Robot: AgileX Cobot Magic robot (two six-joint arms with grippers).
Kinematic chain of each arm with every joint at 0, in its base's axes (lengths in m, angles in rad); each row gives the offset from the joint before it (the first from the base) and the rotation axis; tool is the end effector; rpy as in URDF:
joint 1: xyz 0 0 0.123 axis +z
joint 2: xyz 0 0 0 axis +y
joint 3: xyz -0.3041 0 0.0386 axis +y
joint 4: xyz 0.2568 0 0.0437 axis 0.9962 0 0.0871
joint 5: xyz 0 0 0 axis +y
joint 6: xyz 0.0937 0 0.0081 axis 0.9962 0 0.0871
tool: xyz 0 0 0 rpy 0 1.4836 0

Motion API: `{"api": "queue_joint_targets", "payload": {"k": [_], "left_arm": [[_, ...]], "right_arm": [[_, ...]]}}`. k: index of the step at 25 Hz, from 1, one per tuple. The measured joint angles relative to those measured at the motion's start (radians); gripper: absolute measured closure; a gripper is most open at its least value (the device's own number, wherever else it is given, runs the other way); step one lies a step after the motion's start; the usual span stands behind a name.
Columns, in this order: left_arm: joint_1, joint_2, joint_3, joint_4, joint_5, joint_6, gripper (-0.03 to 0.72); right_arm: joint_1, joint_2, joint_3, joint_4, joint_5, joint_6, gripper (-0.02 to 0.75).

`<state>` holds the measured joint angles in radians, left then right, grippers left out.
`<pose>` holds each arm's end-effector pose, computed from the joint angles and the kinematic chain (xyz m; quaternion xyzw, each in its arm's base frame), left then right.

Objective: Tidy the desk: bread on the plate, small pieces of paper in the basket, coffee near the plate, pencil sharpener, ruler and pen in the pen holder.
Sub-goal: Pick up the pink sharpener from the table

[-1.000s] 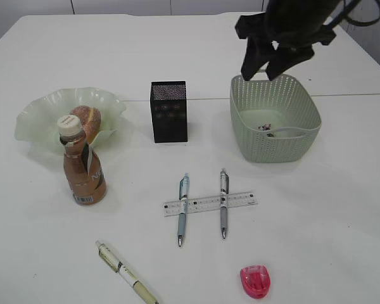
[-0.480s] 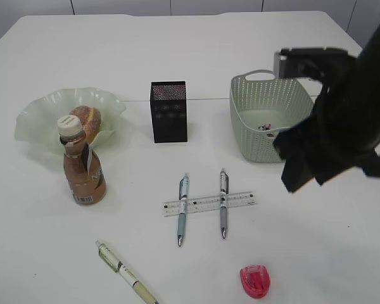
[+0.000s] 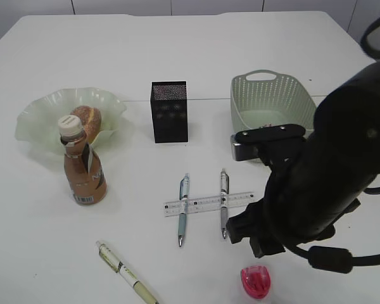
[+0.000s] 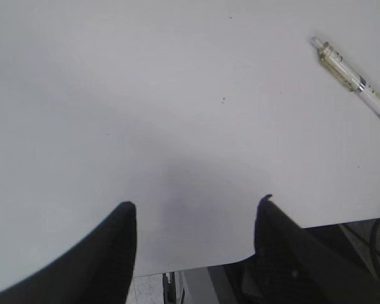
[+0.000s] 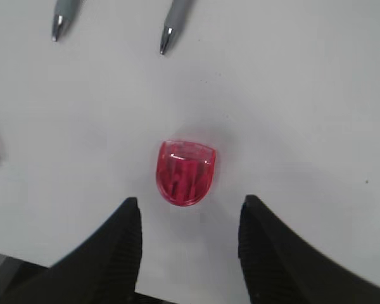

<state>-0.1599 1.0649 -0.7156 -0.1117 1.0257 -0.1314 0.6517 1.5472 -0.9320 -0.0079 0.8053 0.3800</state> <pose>0.1654 -0.0358 0.2710 -0.0078 0.9887 -0.0712 0.1319 0.2296 0.1745 0.2240 -0.1368 0.9835 0.0557 0.1046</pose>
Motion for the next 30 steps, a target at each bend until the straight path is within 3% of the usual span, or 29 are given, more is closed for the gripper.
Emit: {"api": "queue_joint_targets", "payload": {"k": [11,18,30], "left_arm": [[0.0,0.0,0.0,0.014,0.006,0.0,0.269],[0.0,0.0,0.0,0.015,0.006,0.0,0.275],[0.0,0.0,0.0,0.015,0.002,0.0,0.283]], "right_arm": [[0.002,0.197,0.0,0.028,-0.043,0.052,0.366],[0.002,0.211,0.0,0.047,-0.093,0.052,0.247],[0.002,0.291,0.0,0.049,-0.116,0.052,0.234]]}}
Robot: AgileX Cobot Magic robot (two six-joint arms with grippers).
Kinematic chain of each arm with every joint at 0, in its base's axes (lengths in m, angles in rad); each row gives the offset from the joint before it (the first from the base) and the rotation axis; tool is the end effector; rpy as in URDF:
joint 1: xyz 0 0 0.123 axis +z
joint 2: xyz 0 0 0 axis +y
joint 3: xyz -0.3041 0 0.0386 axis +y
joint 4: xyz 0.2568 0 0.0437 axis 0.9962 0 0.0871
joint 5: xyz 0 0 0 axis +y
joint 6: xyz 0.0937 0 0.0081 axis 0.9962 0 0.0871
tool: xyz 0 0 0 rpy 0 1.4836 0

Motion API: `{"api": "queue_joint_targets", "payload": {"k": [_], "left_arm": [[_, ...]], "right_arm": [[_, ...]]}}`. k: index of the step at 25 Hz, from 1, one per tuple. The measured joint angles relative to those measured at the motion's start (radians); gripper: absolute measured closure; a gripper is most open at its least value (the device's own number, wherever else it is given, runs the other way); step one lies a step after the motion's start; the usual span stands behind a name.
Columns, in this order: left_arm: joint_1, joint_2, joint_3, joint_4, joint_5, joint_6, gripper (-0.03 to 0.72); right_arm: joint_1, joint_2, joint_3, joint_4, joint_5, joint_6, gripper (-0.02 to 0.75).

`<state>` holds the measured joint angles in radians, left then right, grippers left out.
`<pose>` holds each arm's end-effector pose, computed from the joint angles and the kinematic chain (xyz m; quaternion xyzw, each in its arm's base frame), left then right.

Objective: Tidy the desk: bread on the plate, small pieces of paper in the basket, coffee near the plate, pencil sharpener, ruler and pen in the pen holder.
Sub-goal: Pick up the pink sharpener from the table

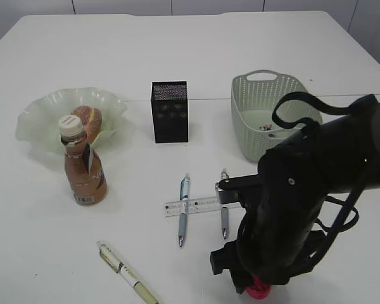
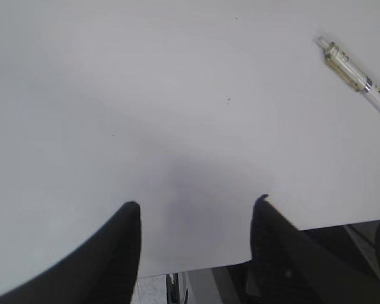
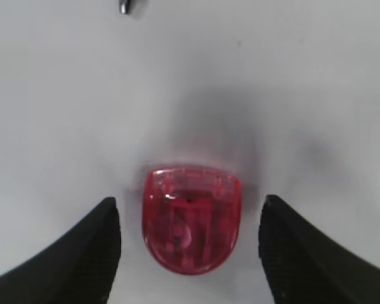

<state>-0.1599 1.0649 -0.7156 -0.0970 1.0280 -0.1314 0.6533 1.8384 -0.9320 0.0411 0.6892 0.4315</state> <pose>0.1653 -0.0346 0.2709 -0.0049 0.9892 -0.0644 0.1318 0.2496 0.1941 0.1370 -0.0952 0.9949 0.0277 0.0197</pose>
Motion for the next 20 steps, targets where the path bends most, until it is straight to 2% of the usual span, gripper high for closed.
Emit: {"api": "queue_joint_targets", "payload": {"k": [15,17,20], "left_arm": [[0.0,0.0,0.0,0.005,-0.006,0.0,0.284],[0.0,0.0,0.0,0.005,-0.006,0.0,0.284],[0.0,0.0,0.0,0.005,-0.008,0.0,0.284]], "right_arm": [[0.0,0.045,-0.004,0.008,-0.05,0.0,0.236],[0.0,0.047,-0.004,0.008,-0.048,0.0,0.264],[0.0,0.047,-0.004,0.008,-0.048,0.0,0.363]]}}
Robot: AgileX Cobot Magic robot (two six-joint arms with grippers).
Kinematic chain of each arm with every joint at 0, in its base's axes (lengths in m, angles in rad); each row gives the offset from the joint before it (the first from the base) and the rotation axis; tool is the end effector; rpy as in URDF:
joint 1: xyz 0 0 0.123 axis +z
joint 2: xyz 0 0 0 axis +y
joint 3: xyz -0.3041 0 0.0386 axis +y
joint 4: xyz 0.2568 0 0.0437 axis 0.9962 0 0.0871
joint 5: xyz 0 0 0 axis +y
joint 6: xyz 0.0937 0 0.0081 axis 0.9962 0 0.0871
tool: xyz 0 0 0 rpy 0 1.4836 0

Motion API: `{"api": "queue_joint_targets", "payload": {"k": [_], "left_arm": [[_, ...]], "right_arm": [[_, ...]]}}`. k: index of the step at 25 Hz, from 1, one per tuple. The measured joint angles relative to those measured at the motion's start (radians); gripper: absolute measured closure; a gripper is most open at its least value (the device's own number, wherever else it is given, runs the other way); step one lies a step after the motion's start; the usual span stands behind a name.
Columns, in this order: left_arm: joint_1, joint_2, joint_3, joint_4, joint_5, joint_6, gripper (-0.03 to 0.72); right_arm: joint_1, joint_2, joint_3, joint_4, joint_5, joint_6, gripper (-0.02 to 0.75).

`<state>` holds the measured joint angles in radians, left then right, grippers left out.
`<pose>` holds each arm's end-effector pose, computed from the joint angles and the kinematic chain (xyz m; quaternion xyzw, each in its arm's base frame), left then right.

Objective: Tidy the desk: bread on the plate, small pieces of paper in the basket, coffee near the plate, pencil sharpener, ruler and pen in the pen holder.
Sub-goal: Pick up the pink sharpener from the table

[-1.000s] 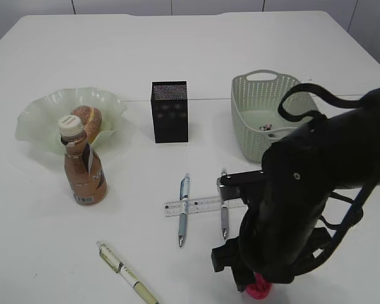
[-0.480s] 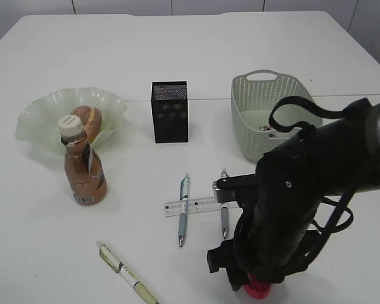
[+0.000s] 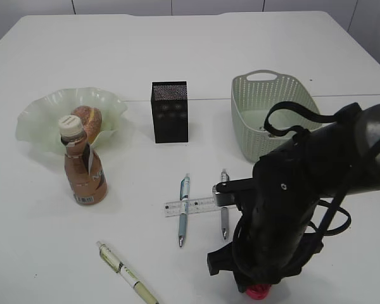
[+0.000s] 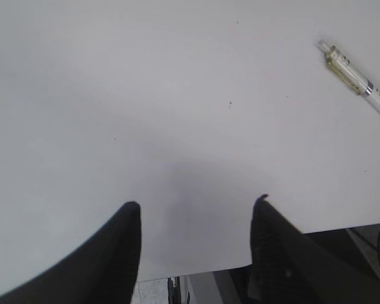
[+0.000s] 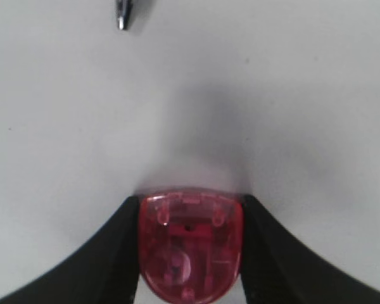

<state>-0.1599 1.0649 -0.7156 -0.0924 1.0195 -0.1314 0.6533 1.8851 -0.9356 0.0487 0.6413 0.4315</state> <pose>0.1661 -0.0343 0.2710 -0.0042 0.9887 -0.0629 0.1363 0.2540 0.1979 0.1231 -0.0917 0.9951 0.0304 0.0209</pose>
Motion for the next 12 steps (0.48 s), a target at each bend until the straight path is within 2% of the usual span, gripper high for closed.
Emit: {"api": "queue_joint_targets", "payload": {"k": [1,3,12], "left_arm": [[0.0,0.0,0.0,0.0,0.0,0.0,0.284],[0.0,0.0,0.0,0.001,-0.002,0.0,0.284],[0.0,0.0,0.0,0.002,-0.021,0.0,0.284]], "right_arm": [[0.0,0.0,0.0,0.0,0.0,0.0,0.4],[0.0,0.0,0.0,0.0,0.0,0.0,0.421],[0.0,-0.044,0.002,0.008,0.0,-0.103,0.433]]}}
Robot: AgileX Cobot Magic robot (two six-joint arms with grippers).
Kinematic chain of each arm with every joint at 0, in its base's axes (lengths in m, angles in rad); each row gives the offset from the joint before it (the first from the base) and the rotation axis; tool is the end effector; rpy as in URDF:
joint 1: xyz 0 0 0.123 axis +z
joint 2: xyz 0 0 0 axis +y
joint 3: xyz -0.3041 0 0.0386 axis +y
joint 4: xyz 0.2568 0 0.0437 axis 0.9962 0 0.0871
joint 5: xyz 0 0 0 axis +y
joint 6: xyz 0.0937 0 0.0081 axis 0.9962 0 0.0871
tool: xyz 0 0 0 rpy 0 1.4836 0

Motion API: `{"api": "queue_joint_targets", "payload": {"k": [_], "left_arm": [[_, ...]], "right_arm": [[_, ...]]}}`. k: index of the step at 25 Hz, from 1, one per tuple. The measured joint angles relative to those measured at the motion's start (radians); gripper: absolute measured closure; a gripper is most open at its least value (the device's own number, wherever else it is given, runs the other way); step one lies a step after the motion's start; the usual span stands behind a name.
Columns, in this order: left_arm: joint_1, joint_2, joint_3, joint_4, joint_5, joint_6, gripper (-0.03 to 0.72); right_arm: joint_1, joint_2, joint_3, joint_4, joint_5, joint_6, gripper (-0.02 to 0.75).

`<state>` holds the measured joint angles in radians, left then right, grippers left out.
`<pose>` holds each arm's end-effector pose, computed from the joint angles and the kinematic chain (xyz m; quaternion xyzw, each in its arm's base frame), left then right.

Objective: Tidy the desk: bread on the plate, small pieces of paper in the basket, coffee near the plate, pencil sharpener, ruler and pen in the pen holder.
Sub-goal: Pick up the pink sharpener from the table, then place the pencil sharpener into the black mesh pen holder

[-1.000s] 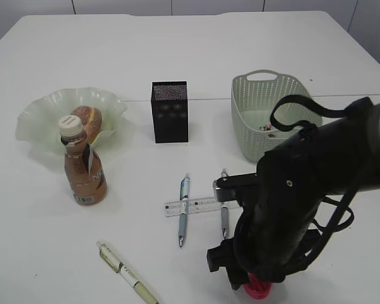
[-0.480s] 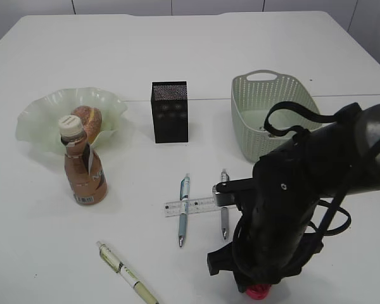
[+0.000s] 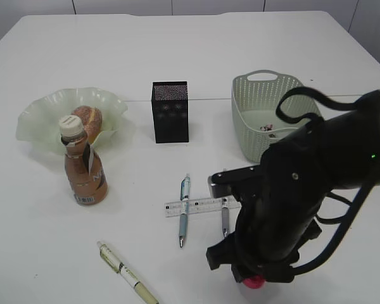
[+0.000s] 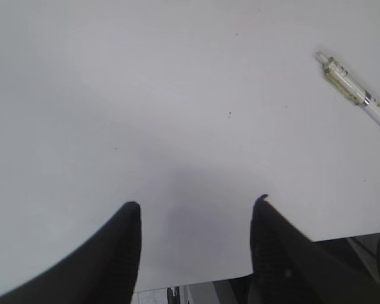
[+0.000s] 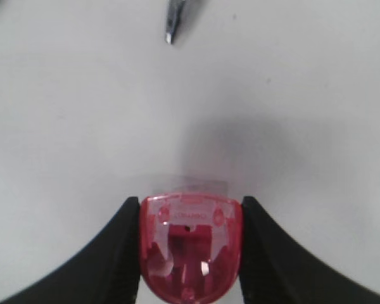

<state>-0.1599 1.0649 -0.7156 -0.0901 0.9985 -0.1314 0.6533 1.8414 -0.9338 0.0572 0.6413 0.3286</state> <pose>0.1680 -0.0343 0.2716 -0.0042 0.9872 -0.0631 0.1467 0.2531 0.1978 0.1368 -0.1397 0.9885 0.0419 0.0394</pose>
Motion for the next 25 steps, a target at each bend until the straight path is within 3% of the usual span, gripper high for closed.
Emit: {"api": "queue_joint_targets", "payload": {"k": [5,8,16,25], "left_arm": [[0.0,0.0,0.0,0.0,-0.003,0.0,0.284],[0.0,0.0,0.0,0.0,-0.005,0.0,0.284],[0.0,0.0,0.0,0.0,-0.007,0.0,0.286],[0.0,0.0,0.0,0.0,-0.007,0.0,0.286]], "right_arm": [[-0.022,-0.134,-0.048,0.009,0.0,-0.067,0.433],[-0.074,-0.194,-0.119,0.075,0.0,-0.144,0.434],[-0.287,-0.191,-0.335,0.544,0.037,-0.598,0.434],[-0.407,0.014,-0.541,0.929,0.128,-0.994,0.434]]}}
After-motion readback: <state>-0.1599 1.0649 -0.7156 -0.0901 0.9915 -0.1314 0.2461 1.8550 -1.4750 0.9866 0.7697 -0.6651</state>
